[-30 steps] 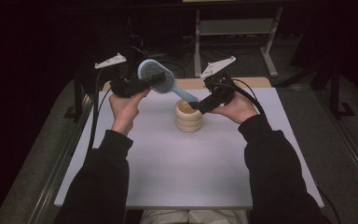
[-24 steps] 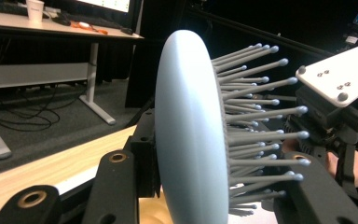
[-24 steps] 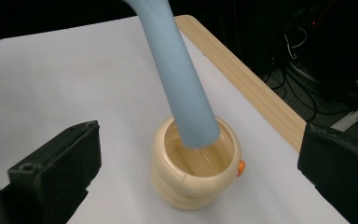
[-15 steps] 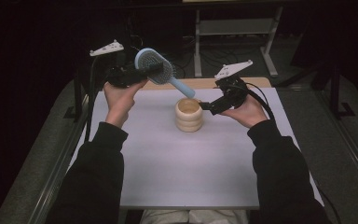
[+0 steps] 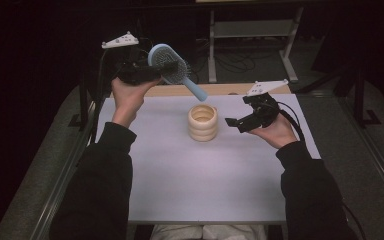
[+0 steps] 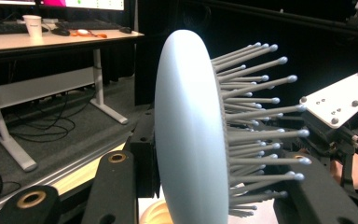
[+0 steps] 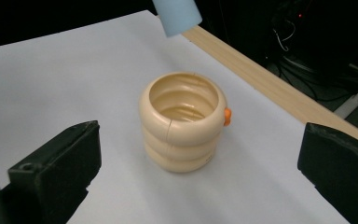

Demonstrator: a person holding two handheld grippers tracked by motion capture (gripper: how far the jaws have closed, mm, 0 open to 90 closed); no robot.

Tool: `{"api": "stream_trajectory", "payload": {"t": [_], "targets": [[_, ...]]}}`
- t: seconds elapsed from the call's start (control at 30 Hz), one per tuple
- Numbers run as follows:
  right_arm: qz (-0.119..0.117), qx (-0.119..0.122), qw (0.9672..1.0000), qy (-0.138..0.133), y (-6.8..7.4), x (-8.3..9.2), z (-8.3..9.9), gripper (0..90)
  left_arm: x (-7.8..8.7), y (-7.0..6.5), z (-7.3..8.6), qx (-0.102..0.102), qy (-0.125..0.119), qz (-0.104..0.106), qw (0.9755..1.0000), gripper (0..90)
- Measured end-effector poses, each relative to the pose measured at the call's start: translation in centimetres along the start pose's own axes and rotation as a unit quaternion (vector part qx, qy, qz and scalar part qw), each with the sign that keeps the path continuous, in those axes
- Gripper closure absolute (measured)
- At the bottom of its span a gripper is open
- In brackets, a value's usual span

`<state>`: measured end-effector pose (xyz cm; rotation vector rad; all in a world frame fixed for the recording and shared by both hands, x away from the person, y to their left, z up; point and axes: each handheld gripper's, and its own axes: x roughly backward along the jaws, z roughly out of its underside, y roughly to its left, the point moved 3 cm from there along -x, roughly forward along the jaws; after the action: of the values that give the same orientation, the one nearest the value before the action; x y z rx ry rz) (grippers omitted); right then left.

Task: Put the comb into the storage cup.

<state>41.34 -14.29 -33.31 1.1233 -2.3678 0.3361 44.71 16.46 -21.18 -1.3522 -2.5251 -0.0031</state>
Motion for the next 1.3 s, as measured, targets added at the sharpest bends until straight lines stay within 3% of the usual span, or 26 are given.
{"api": "stream_trajectory", "payload": {"t": [0.33,0.6,0.77,1.3], "targets": [[0.013,-0.008,0.9999,0.006,0.0,0.2,3.1,0.0,-1.7,0.0,0.9,-0.020,0.021,-0.013,0.9995,55.9],[0.015,-0.016,0.9997,-0.003,-0.1,0.7,5.0,0.0,-2.8,0.2,1.5,-0.015,0.032,-0.007,0.9994,55.6],[0.027,-0.004,0.9995,-0.015,0.0,1.2,5.7,0.0,-3.4,0.4,2.0,-0.019,0.049,-0.014,0.9985,55.5],[0.027,-0.045,0.9980,-0.034,-0.8,2.6,8.6,0.0,-5.0,0.5,3.4,-0.036,0.090,-0.023,0.9951,55.0]]}}
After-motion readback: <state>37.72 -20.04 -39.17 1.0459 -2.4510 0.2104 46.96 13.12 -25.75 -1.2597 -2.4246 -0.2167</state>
